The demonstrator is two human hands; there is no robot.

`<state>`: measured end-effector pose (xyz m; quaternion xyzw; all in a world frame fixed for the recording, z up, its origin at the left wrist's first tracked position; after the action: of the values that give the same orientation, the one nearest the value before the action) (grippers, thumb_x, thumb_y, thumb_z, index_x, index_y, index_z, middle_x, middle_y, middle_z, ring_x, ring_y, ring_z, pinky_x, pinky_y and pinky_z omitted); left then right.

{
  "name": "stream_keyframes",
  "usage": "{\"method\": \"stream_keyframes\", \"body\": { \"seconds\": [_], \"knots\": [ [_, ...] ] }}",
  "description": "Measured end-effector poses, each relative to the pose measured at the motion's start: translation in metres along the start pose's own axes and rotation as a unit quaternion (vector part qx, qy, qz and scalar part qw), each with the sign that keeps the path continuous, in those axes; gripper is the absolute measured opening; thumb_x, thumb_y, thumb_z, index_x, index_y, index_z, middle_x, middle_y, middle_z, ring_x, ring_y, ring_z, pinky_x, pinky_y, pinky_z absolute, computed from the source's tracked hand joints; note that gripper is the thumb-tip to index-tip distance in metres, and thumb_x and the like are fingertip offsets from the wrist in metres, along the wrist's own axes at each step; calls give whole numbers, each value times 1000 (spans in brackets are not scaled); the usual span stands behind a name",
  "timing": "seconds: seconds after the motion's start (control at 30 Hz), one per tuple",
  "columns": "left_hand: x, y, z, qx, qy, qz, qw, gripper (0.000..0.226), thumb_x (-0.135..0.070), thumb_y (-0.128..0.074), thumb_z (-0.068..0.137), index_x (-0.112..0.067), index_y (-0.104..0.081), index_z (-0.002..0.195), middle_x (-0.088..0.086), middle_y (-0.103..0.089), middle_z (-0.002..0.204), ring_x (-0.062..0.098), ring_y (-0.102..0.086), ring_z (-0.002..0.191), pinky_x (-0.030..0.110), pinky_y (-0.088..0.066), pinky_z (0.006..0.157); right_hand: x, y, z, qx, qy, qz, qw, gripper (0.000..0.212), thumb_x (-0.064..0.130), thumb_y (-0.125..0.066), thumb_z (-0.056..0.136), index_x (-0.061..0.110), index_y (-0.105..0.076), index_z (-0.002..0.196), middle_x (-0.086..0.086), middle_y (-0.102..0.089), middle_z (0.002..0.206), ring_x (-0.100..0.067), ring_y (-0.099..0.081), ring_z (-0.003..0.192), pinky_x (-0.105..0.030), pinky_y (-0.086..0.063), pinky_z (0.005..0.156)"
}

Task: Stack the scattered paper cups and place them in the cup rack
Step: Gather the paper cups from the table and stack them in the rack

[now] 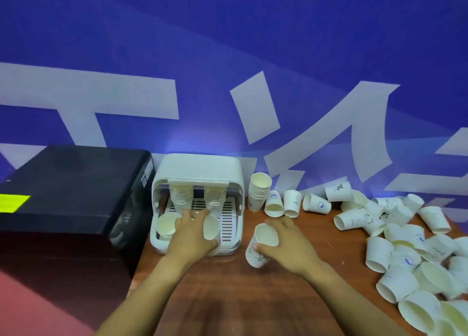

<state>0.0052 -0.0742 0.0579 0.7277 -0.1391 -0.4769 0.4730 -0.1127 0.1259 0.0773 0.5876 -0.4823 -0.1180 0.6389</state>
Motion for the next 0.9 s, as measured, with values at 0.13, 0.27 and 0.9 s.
{"method": "stream_keyframes", "body": {
  "seconds": [0.13,0.27,0.9],
  "knots": [
    [28,16,-9,-45,-18,-4,999,70,-39,-72,74,-31,-39,135,2,-28,129,25,-29,124,36,-41,98,27,-23,4,-8,23,22,999,68,46,-72,73,28,-42,132,3,-40,127,-21,-45,118,-30,-40,94],
    [53,41,-12,-78,-15,-3,997,67,-40,-72,75,-29,-41,133,0,-30,127,25,-31,118,38,-45,92,57,-43,18,-39,58,42,997,76,41,-75,69,28,-38,134,3,-40,128,-20,-43,121,-29,-39,98],
    [104,23,48,-86,7,51,995,69,-41,-68,81,-31,-34,141,-2,-29,137,21,-31,122,33,-44,96,111,-100,106,-1,105,-17,994,77,40,-69,75,29,-33,142,4,-31,142,-18,-31,133,-28,-31,106]
  ]
}}
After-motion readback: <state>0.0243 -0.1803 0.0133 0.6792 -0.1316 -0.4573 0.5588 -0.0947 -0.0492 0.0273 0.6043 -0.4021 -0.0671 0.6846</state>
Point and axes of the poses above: each hand's wrist, its own z-axis towards the middle knuckle, its own y-axis out of the back of the hand, x = y × z, the point moved 2 cm from there along z, towards the middle knuckle
